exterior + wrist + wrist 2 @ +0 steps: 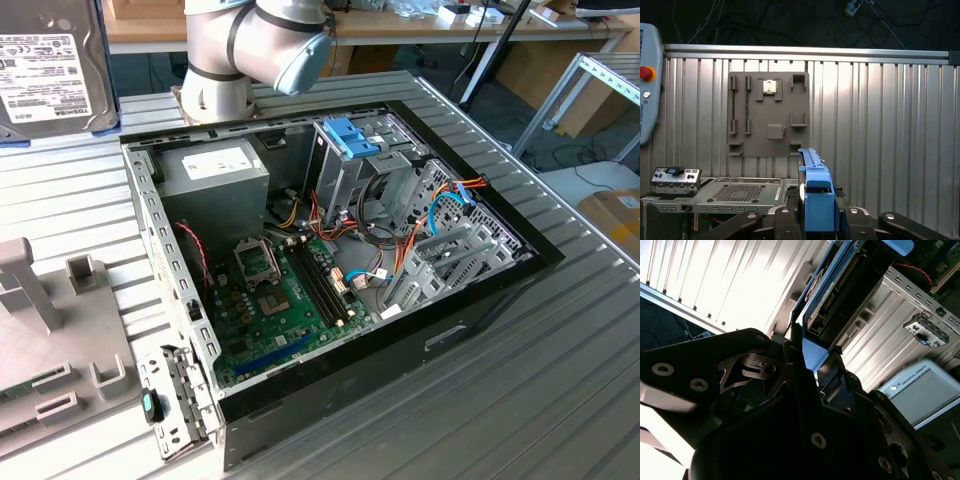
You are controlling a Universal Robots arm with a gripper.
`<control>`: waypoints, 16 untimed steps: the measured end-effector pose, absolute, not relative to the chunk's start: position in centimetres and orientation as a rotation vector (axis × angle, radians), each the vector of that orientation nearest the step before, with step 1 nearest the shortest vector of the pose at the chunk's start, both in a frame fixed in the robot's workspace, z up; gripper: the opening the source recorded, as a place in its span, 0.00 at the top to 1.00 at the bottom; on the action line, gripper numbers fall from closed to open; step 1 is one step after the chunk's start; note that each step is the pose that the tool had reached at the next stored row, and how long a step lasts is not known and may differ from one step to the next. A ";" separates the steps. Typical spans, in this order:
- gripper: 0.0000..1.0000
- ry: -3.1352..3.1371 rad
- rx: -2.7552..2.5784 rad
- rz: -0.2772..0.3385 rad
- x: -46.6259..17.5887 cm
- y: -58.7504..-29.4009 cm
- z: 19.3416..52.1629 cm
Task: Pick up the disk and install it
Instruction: 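Pick up the disk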
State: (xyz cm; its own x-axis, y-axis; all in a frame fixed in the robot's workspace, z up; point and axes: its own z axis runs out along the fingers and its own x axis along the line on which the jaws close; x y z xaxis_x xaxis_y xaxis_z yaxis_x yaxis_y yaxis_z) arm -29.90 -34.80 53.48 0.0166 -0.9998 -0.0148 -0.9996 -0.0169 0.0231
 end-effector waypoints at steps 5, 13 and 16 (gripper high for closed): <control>0.64 -2.196 2.238 -0.042 -27.5 -34.5 53.5; 0.64 -2.192 2.242 -0.042 -25.2 -34.2 53.5; 0.64 -2.191 2.243 -0.042 -24.6 -34.2 53.5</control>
State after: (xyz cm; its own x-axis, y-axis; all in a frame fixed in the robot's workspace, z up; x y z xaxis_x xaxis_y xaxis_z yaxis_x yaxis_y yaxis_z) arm -24.63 -34.16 53.48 0.0234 -0.9996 -0.0148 -0.9995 -0.0237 0.0231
